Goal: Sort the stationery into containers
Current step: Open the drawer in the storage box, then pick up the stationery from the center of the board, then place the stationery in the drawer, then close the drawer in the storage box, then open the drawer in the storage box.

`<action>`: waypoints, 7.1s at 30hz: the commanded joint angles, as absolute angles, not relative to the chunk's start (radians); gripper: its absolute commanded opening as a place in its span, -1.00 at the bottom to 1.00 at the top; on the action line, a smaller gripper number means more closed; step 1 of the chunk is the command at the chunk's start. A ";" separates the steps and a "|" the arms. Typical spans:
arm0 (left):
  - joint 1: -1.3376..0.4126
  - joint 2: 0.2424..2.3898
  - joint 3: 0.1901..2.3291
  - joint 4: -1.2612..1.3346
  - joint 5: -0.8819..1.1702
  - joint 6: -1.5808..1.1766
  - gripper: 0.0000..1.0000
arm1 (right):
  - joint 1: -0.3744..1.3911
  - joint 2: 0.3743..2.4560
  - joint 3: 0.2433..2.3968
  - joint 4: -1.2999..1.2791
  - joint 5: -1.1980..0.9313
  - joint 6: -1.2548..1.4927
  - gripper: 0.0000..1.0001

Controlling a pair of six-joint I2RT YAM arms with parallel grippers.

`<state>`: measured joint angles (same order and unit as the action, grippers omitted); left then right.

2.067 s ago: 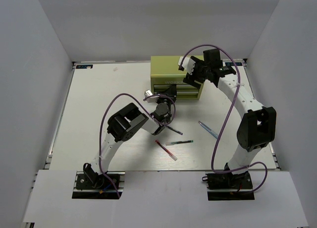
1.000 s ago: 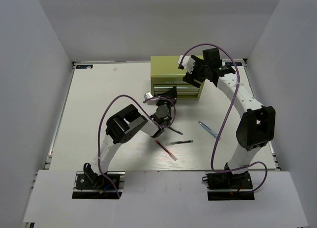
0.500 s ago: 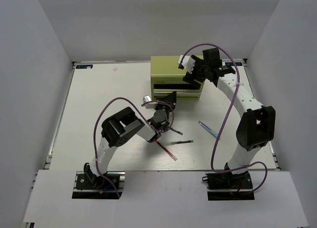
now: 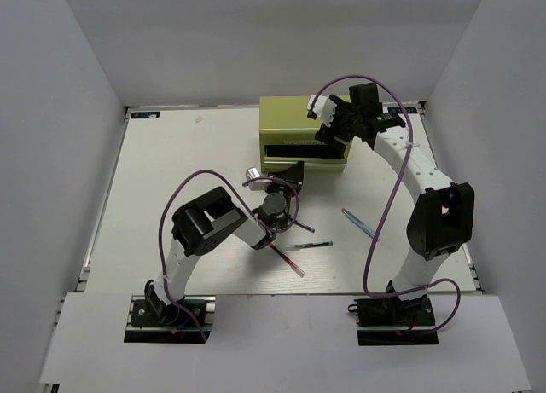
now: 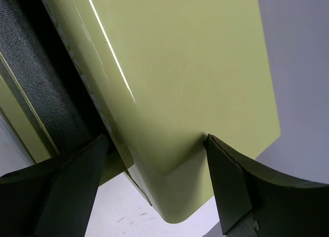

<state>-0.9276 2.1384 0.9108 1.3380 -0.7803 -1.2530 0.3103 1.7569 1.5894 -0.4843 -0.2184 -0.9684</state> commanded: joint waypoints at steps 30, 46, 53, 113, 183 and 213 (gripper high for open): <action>-0.957 1.784 0.500 1.755 -0.624 -1.290 0.99 | 0.295 1.281 1.151 -0.632 -0.255 -1.000 0.80; -0.946 1.157 0.543 0.372 -0.381 -1.039 0.99 | 0.275 1.177 0.894 -0.695 -0.313 -0.735 -0.30; -0.946 1.100 0.658 0.060 -0.403 -0.945 0.99 | 0.250 1.210 0.760 -0.593 -0.198 -0.689 0.38; -0.937 1.118 0.744 -0.172 -0.380 -0.988 0.99 | 0.299 1.462 1.537 -0.879 -0.522 -1.157 -0.83; -0.862 1.446 0.686 0.463 -0.443 -1.158 0.12 | 0.497 1.670 1.467 -0.434 -0.270 -0.852 -0.97; -0.773 2.118 1.055 0.842 -0.512 -1.419 0.53 | 0.419 1.609 1.356 -0.156 -0.133 -0.755 0.51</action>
<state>-0.7803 2.1128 1.0325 0.8883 -0.4721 -1.3804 0.4320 1.5791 1.3041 -0.2192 -0.1677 -0.7753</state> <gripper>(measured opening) 0.773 0.754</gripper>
